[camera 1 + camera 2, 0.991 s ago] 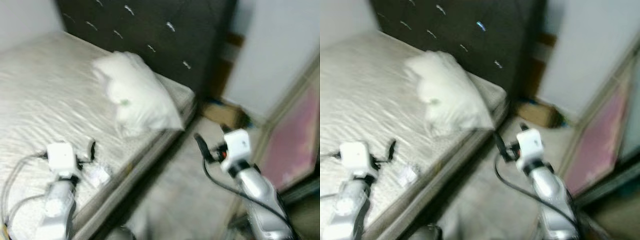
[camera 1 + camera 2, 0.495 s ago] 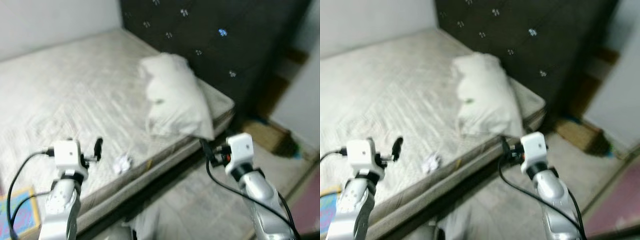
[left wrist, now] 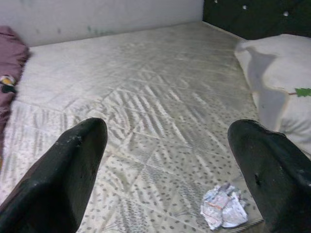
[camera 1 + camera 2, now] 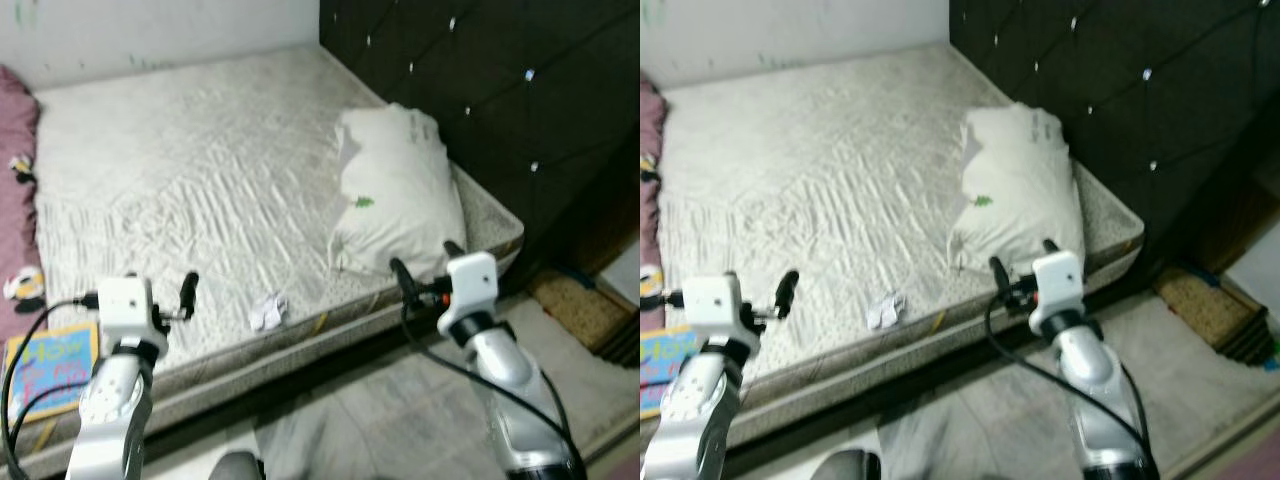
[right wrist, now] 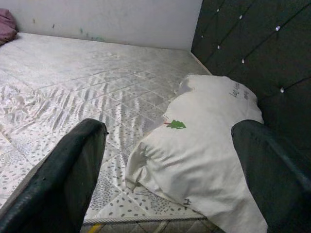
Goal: Clean up the room
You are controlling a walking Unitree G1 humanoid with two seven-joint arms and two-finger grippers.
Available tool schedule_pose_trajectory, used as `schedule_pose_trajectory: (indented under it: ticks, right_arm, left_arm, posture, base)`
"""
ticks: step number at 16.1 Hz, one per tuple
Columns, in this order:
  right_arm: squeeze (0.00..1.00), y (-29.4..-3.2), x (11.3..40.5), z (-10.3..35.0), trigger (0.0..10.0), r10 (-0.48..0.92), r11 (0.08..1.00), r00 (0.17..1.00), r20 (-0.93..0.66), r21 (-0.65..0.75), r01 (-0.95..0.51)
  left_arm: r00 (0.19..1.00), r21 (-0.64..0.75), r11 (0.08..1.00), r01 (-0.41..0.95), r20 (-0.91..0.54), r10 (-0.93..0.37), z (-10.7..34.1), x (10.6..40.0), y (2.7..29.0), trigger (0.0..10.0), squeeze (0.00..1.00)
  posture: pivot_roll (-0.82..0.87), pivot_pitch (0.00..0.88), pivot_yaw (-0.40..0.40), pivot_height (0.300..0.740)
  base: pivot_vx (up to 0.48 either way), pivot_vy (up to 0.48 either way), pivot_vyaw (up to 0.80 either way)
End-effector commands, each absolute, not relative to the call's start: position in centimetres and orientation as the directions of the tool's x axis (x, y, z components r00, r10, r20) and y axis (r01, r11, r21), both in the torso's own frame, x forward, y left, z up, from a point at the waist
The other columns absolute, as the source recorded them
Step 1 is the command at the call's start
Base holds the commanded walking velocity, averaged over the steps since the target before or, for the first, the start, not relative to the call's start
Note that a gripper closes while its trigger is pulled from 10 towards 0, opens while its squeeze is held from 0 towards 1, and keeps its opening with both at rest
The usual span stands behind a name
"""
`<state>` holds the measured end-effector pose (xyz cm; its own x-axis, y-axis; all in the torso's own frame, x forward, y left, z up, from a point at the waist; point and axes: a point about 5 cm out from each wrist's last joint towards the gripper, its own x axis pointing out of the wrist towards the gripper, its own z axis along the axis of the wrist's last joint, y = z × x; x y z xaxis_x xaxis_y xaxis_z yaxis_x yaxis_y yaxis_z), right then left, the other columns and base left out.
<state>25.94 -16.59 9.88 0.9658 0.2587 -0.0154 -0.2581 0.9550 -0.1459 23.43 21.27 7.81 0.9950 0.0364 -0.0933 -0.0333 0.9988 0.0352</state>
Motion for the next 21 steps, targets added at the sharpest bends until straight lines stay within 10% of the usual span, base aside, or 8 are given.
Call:
schedule_pose_trajectory:
  ticks: [1, 21]
  right_arm:
    - [0.0, -17.05, 25.67, 9.72, 10.0, 0.243, 0.957, 0.97, -0.024, -0.156, -0.244]
    - [0.0, -17.37, 26.55, 9.73, 10.0, 0.217, 0.961, 0.976, -0.018, -0.172, -0.217]
  left_arm:
    - [0.996, 0.024, 1.0, -0.008, -0.084, 0.01, 8.03, 23.55, 20.82, 10.0, 0.0]
    - [0.997, 0.016, 1.0, 0.001, -0.072, 0.0, 7.92, 24.26, 20.26, 10.0, 0.0]
  posture:
    - [0.02, 0.072, -0.031, 0.74]
    - [0.02, 0.054, -0.044, 0.74]
  base:
    - [0.0, 0.0, 0.0]
    - [0.257, 0.0, 0.0]
